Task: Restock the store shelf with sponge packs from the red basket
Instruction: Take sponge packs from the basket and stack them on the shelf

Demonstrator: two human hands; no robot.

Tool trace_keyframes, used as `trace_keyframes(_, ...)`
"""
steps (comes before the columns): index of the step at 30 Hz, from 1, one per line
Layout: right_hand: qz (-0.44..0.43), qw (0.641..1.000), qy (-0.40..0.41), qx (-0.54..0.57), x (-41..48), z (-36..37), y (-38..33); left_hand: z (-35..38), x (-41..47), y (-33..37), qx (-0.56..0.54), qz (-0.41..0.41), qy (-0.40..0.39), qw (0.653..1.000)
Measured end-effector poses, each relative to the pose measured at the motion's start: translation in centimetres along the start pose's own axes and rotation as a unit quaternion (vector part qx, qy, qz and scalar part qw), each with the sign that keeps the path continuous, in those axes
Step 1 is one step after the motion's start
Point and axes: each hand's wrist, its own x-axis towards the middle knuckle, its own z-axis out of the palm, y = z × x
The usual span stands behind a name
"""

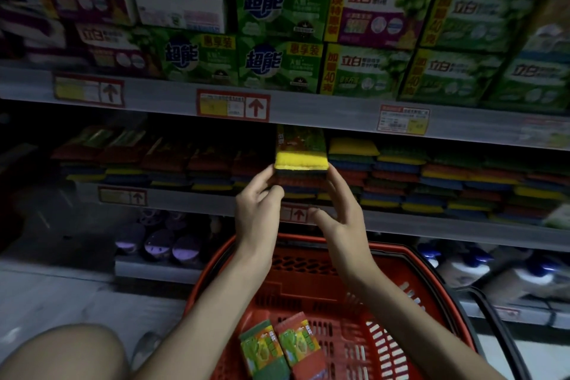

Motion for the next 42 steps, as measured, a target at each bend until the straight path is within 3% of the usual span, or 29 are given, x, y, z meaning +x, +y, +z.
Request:
trace_keyframes(9, 0.037, 0.999, 0.028, 0.005, 1.4, 1.0, 0.4, 1.0, 1.1, -0.1, -0.066, -0.026, -0.008, 0.997)
trace_keyframes(21, 0.060, 0.995, 0.043, -0.073, 1.5, 2.5, 0.3, 1.5, 2.0, -1.0, -0.022, 0.014, -0.004, 1.000)
trace_keyframes(26, 0.039, 0.993, 0.088, -0.073, 1.4, 2.5, 0.7, 1.7, 2.6, -1.3, -0.016, 0.004, 0.027, 1.000)
trace_keyframes(30, 0.028, 0.981, 0.179, -0.075, 1.7, 2.6, 0.9, 1.6, 2.9, -1.7, -0.010, 0.002, 0.046, 0.999)
trace_keyframes(42, 0.214, 0.930, 0.300, 0.015, 4.4, 2.5, 1.1, 2.3, 3.9, -2.5, -0.010, -0.048, 0.088, 0.995)
